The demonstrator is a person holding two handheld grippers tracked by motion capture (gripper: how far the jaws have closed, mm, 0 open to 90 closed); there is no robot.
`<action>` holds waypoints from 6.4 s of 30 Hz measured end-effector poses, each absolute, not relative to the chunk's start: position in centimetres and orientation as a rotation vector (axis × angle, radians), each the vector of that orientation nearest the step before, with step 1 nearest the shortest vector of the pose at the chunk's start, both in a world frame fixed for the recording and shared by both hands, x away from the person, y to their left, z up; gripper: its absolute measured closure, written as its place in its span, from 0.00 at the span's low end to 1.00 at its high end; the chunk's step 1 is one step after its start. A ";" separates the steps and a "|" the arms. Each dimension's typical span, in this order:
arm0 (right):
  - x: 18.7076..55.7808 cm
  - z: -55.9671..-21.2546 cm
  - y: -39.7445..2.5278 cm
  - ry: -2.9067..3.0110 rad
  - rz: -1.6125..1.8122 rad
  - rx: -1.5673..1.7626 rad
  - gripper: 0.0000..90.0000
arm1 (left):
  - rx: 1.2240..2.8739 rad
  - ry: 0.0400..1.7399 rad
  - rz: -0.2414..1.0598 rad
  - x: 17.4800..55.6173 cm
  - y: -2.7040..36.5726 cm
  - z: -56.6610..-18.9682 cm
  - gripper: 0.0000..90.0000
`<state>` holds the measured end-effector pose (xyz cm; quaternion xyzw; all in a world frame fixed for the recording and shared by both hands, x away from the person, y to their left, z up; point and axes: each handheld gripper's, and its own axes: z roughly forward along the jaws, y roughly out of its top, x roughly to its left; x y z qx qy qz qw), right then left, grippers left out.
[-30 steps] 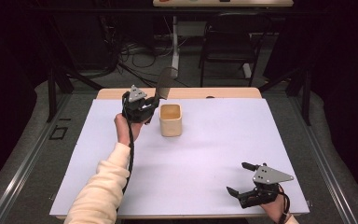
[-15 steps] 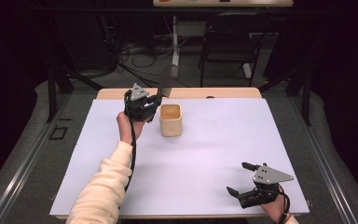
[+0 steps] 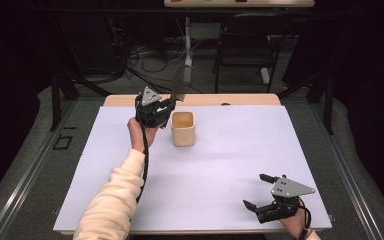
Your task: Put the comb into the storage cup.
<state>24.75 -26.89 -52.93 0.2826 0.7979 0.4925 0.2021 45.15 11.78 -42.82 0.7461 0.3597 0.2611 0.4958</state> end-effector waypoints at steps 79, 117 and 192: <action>24.7 -52.9 -27.0 2.228 1.378 0.790 0.00 | 1.807 0.830 0.573 47.5 8.3 -44.4 0.80; 24.7 -52.9 -27.0 2.229 1.379 0.788 0.01 | 1.871 0.845 0.513 47.9 8.6 -46.1 0.80; 24.8 -52.9 -27.0 2.235 1.375 0.799 0.01 | 2.130 0.898 0.367 48.8 8.3 -48.0 0.77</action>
